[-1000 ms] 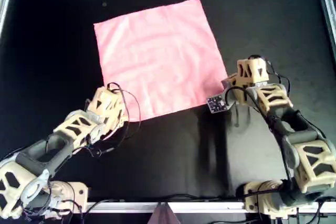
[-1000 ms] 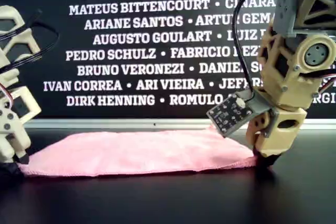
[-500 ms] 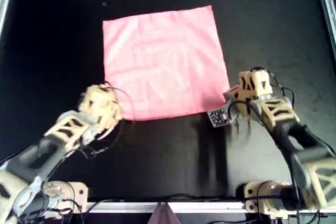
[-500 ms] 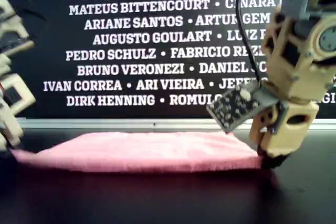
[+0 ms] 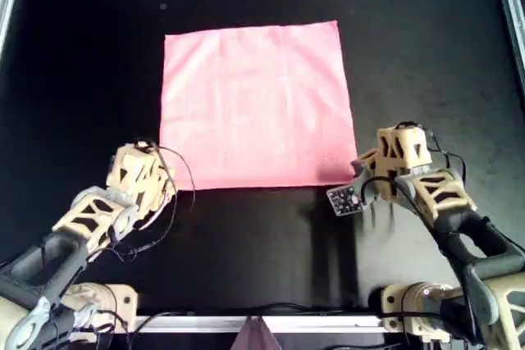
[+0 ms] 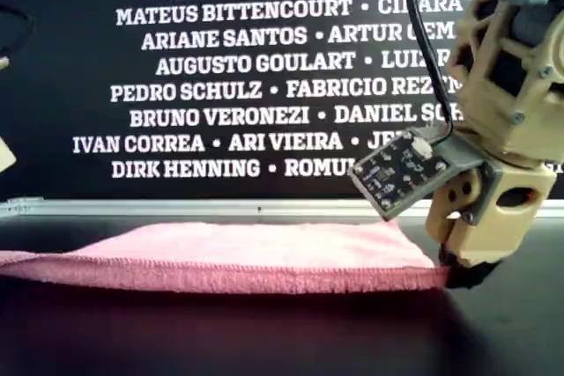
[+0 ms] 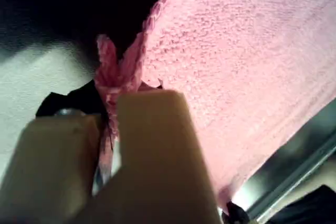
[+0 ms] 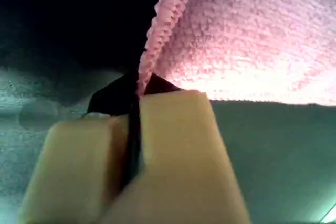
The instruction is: Fold a cloth
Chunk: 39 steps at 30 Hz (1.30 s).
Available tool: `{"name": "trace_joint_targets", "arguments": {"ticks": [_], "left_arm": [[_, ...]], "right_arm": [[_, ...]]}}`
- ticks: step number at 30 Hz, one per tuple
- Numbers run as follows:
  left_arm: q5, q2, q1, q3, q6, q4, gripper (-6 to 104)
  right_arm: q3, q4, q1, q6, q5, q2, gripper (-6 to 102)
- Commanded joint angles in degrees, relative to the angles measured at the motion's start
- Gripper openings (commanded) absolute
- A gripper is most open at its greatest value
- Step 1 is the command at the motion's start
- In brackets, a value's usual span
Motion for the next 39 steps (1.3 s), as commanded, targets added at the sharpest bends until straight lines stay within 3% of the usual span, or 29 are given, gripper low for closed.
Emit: {"name": "trace_joint_targets", "arguments": {"ticks": [1, 3, 6, 8, 15, 21, 23, 29, 39], "left_arm": [[0.1, 2.9, 0.8, -0.1, 0.2, 0.2, -1], [0.1, 2.9, 1.1, 0.1, 0.2, 0.2, -1], [-0.8, 2.9, 1.6, -0.7, -0.5, 0.2, -1], [-0.9, 2.9, 1.7, -1.0, -0.3, 0.2, -1], [-1.1, 2.8, 2.6, -3.1, 0.1, -0.2, -1], [-1.0, 1.8, 12.3, -12.7, -0.1, -1.1, -1], [-1.0, 1.8, 13.9, -16.0, -0.1, -1.1, -1], [-0.3, -0.8, 13.5, -23.9, -0.1, -1.1, -1], [0.0, -27.2, 13.9, -46.9, -0.8, -1.1, -1]], "right_arm": [[-0.5, -1.1, 1.7, 0.09, 0.4, 3.8, -1], [-0.5, -1.1, 3.8, 1.85, 0.4, 3.8, -1], [-1.0, -1.1, 6.0, 5.98, 0.4, 3.8, -1], [-1.8, -1.1, 6.2, 7.29, 0.5, 3.3, -1], [-2.9, -1.1, 5.5, 7.56, 1.1, 3.8, -1], [-10.8, -1.2, 5.3, 7.29, 1.4, 2.8, -1], [-15.1, -1.2, 5.3, 7.03, 1.4, 1.9, -1], [-28.7, -1.3, 5.2, 6.77, 1.5, -5.1, -1], [-59.2, -1.3, 2.4, 6.77, 1.6, -29.2, -1]]}}
